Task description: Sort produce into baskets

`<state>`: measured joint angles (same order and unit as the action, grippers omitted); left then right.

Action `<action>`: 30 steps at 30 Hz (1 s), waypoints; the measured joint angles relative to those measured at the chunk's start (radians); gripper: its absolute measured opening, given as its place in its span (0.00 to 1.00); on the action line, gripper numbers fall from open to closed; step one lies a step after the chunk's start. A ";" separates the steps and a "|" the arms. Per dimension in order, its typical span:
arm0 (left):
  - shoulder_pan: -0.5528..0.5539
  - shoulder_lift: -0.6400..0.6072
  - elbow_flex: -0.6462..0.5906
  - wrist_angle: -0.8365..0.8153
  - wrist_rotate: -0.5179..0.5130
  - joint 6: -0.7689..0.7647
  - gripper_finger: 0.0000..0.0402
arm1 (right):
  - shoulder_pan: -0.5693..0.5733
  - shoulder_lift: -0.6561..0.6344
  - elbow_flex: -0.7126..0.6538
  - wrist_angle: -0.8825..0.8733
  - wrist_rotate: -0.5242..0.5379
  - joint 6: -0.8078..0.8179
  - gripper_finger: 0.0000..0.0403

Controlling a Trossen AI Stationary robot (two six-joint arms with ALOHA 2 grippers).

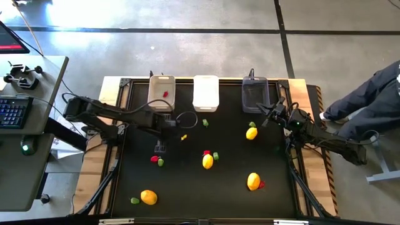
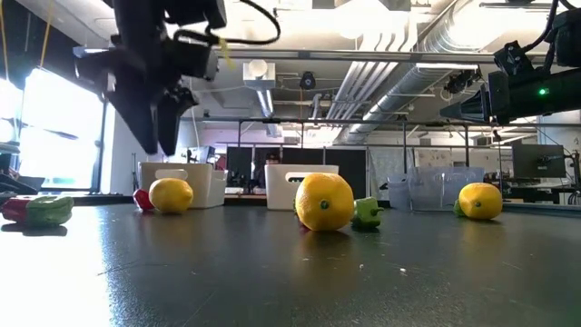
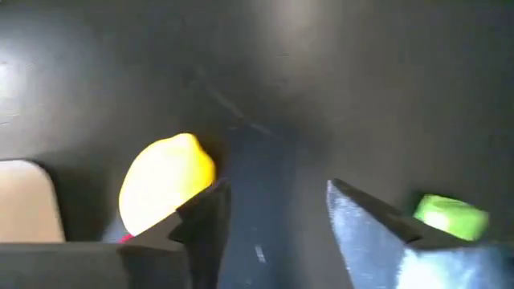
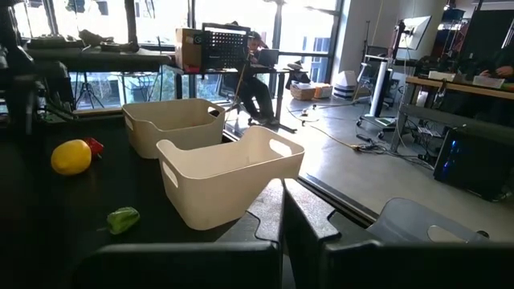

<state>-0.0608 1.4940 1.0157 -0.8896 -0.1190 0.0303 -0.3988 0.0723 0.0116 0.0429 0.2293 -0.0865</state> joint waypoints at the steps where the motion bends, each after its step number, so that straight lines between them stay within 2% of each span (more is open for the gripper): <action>1: 0.000 0.011 0.000 0.002 -0.023 0.002 0.54 | 0.000 0.000 0.000 0.000 0.000 0.000 0.00; 5: 0.007 0.034 0.000 0.002 -0.120 0.028 0.64 | 0.000 0.000 0.000 0.000 0.000 0.000 0.00; 9: 0.032 0.048 -0.001 -0.002 -0.130 0.072 0.69 | 0.000 0.000 0.000 0.000 0.000 0.000 0.00; 17: 0.097 0.112 -0.002 0.000 -0.132 0.163 0.70 | 0.000 0.000 0.000 0.000 0.000 0.000 0.00; 30: 0.174 0.219 -0.002 -0.009 -0.163 0.175 0.68 | 0.000 0.000 0.000 0.000 0.000 0.000 0.00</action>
<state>0.1135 1.7130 1.0134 -0.8984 -0.2818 0.2050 -0.3988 0.0723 0.0120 0.0429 0.2295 -0.0868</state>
